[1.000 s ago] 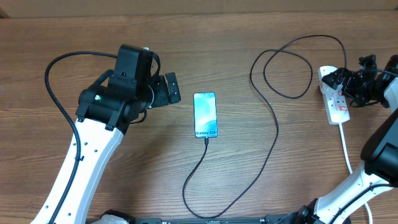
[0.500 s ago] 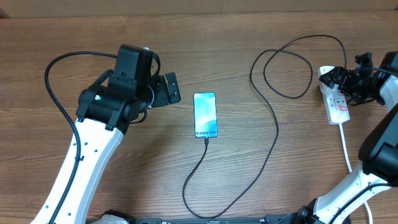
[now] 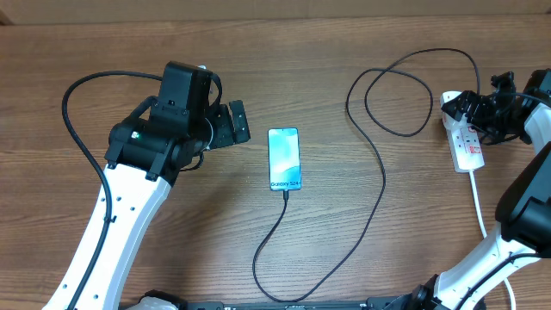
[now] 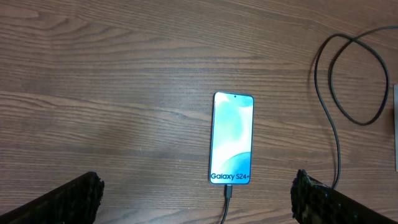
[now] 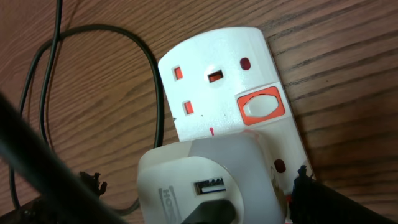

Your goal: Plug charger to phone and switch on socket

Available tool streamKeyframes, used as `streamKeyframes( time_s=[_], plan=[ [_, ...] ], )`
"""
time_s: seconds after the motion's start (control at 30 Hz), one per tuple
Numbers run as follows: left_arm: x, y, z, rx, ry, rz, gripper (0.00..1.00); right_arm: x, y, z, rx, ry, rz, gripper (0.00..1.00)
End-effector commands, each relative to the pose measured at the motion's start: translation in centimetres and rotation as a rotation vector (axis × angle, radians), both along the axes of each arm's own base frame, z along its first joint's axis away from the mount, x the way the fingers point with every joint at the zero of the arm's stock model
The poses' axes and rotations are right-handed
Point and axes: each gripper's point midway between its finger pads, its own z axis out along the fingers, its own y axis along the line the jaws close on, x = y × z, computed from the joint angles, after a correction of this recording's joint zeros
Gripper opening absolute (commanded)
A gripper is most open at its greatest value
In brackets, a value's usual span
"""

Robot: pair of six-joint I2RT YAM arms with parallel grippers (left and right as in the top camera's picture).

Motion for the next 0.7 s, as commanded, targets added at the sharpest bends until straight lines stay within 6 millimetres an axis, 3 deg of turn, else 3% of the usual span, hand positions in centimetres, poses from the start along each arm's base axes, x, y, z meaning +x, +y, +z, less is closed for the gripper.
streamKeyframes(
  time_s=[0.0,0.67],
  plan=[
    [0.05,0.05,0.25,0.023,-0.016,-0.015,1.00,-0.09,1.28,-0.44,0.038,0.034,-0.008,1.00],
    [0.05,0.05,0.25,0.023,-0.016,-0.015,1.00,-0.50,1.47,-0.56,0.060,0.060,-0.031,1.00]
  ],
)
